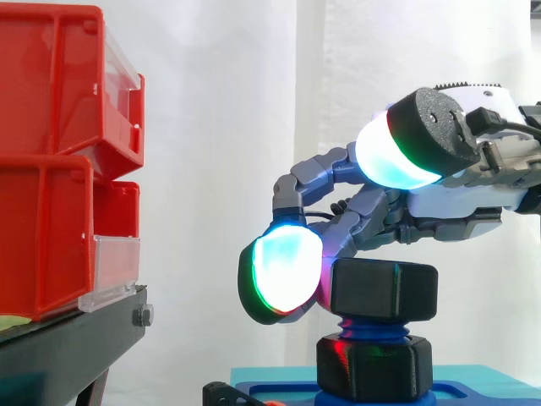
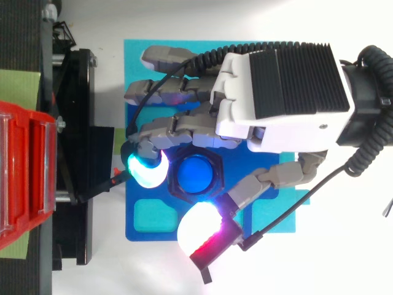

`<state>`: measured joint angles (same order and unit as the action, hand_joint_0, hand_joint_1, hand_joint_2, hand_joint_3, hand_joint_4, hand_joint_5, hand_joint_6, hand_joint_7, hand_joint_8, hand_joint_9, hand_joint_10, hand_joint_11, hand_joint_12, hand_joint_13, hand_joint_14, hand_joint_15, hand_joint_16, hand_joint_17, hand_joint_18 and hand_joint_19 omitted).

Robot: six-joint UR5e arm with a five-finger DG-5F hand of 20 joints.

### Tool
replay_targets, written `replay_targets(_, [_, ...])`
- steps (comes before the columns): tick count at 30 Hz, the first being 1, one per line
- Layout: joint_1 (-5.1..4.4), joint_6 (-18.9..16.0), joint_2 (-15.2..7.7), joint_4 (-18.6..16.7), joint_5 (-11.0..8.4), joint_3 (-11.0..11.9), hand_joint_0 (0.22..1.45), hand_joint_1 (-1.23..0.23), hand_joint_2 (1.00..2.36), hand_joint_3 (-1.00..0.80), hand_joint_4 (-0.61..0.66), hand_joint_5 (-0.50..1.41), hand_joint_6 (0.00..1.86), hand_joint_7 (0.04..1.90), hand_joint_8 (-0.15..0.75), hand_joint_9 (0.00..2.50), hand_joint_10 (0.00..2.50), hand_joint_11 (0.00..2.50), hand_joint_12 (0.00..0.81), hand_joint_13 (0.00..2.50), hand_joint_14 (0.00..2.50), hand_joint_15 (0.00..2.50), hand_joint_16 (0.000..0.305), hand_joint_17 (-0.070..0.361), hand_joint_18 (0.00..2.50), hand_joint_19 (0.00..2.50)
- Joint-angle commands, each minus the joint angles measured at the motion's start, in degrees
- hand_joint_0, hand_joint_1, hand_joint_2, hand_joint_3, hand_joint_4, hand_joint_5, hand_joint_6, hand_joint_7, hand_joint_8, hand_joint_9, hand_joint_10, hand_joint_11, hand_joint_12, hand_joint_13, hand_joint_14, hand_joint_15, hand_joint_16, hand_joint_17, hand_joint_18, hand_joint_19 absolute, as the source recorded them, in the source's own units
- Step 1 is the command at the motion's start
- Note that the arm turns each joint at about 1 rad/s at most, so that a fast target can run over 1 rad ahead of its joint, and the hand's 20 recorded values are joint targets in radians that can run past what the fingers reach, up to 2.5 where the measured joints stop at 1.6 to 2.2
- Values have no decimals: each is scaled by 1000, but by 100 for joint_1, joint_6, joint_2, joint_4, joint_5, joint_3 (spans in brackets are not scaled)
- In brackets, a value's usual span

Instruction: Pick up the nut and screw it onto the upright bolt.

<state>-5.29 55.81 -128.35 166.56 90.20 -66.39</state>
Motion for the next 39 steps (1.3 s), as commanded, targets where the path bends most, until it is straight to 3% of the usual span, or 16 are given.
replay_targets(1, [10, 9, 11, 8, 6, 3, 455, -395, 1000, -500, 226, -17, 504, 1111, 275, 840, 0, 0, 227, 315, 0, 0, 20, 44, 0, 0])
replay_targets(15, [107, 140, 126, 35, 120, 3, 472, -410, 1000, -500, 147, 27, 503, 1198, 260, 1060, 0, 0, 209, 427, 0, 0, 16, 36, 85, 0])
replay_targets(24, [169, 307, 266, 316, 120, 3, 481, -431, 1000, -500, 120, 47, 503, 1261, 247, 1139, 0, 0, 196, 465, 0, 0, 14, 32, 119, 0])
replay_targets(39, [160, 527, 319, 773, 112, 3, 489, -447, 1000, -500, 99, 65, 503, 1276, 215, 1293, 0, 5, 179, 540, 0, 0, 11, 24, 180, 0])
